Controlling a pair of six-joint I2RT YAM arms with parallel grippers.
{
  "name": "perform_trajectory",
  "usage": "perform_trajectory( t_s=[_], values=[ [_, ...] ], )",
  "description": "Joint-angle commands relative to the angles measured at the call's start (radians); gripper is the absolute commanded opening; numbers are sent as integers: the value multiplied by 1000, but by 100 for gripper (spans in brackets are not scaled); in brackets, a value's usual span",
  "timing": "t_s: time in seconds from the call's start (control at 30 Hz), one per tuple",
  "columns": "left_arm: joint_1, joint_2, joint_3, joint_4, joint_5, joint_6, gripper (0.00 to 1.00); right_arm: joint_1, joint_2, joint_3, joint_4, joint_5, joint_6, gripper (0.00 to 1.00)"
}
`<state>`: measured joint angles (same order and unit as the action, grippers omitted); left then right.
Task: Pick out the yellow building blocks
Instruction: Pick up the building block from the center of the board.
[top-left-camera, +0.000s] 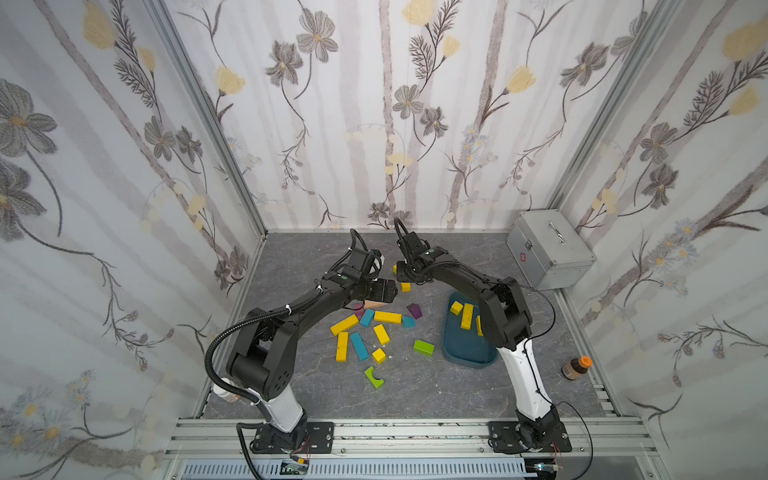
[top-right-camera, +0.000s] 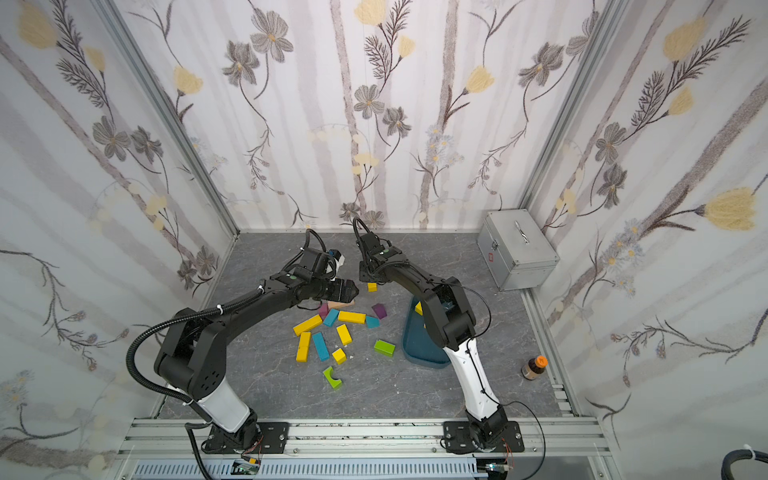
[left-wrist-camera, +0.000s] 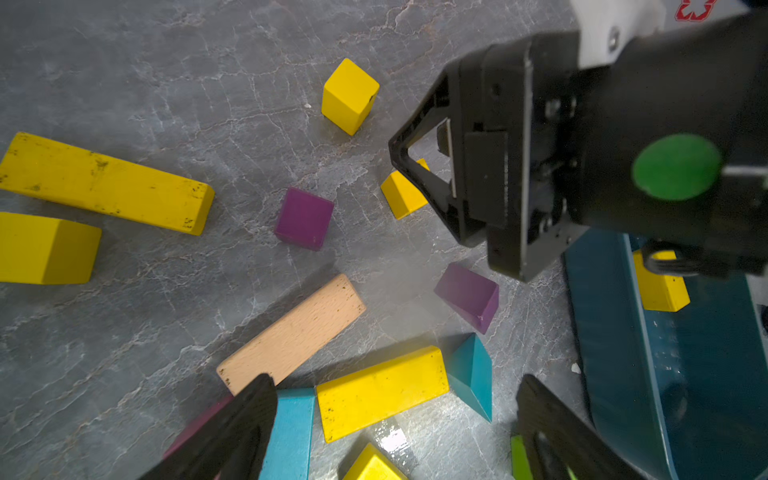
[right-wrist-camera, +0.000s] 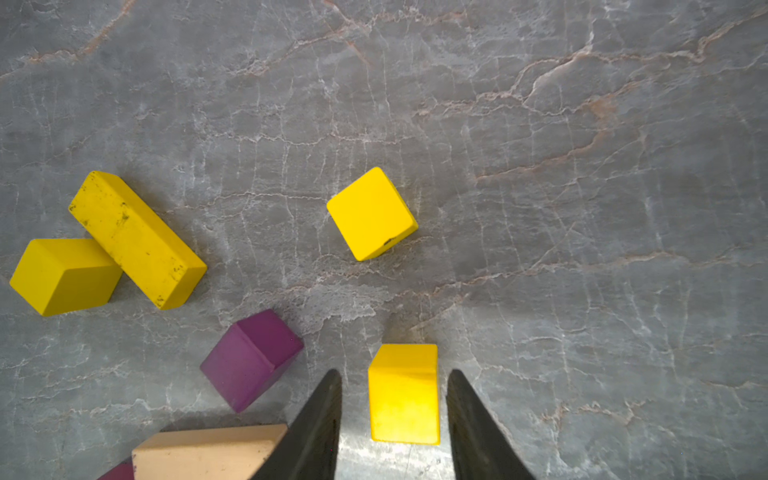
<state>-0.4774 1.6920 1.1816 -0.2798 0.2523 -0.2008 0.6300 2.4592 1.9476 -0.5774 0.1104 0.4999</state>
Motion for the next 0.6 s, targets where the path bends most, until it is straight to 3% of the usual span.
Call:
perform_trajectory(
  t_s=[0.0, 0.57],
  values=[
    [11, -2, 10, 4, 17, 1, 92, 2, 17, 11, -11, 20, -11, 43],
    [16, -1, 19, -2, 34, -9, 92, 5, 44, 13, -18, 9, -10, 41]
  ],
)
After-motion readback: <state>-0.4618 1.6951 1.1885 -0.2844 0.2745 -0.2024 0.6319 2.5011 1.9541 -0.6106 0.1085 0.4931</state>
